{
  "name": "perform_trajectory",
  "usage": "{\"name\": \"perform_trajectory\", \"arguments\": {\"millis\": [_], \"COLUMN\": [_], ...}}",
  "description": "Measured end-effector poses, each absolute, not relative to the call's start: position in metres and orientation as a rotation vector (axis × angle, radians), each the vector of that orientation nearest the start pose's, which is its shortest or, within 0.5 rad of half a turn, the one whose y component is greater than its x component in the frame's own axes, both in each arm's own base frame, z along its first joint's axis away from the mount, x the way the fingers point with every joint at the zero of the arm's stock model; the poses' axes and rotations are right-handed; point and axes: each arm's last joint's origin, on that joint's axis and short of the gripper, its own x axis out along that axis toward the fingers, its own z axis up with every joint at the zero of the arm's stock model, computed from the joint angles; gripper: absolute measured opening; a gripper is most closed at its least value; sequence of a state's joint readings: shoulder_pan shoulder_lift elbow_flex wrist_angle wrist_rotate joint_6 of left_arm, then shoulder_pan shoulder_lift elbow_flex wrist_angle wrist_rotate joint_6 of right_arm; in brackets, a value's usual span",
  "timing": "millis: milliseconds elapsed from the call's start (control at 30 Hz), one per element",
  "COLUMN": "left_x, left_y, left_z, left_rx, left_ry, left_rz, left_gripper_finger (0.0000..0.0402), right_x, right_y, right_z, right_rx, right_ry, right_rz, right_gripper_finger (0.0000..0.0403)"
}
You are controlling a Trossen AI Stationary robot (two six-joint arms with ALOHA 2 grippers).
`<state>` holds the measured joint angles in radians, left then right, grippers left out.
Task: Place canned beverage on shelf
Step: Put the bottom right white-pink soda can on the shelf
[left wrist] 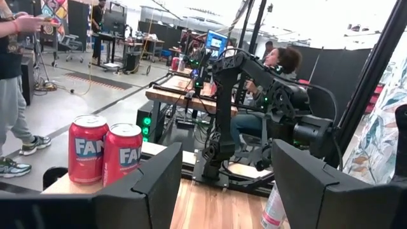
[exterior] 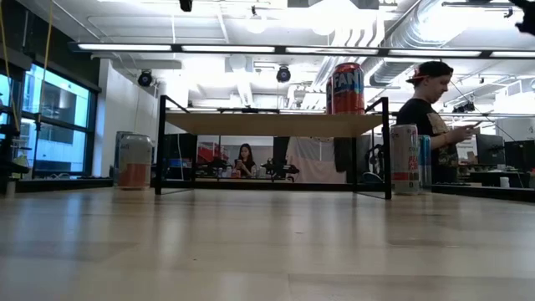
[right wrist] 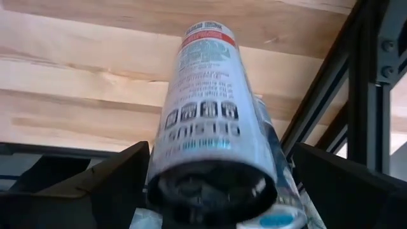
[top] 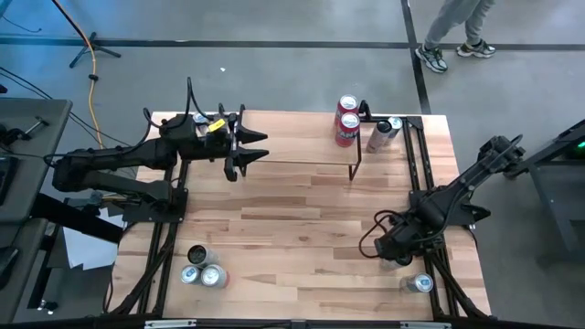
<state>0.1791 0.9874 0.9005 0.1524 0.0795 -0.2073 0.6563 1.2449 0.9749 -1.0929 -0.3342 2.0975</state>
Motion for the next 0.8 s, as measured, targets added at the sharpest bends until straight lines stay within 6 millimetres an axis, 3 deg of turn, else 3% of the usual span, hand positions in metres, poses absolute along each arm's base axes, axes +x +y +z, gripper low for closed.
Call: {"name": "perform_trajectory", "arguments": {"millis": [333,567,633,800], "left_x": [0.217,0.217,0.217,0.216], "left_y": [0.037,0.037,0.037,0.038], "left_z": [0.369,0.369,0.370,0.378], "left_rx": [-0.198,-0.198,-0.196,-0.183], "left_ry": [-0.076,-0.078,-0.091,-0.172], "left_rz": [0.092,0.093,0.091,0.086], "left_gripper_finger": [0.0204,0.0204,0.0204,0.0204], "right_x": [0.159,0.160,0.161,0.166], "right_y": [0.135,0.135,0.136,0.137], "right_z": [0.235,0.236,0.238,0.266], "right_rx": [1.386,1.382,1.375,1.374], "right_ry": [1.584,1.584,1.582,1.531], "right_rz": [-0.859,-0.836,-0.817,-0.672], "right_gripper_finger": [0.0359,0.0266,0.0238,0.0239]}}
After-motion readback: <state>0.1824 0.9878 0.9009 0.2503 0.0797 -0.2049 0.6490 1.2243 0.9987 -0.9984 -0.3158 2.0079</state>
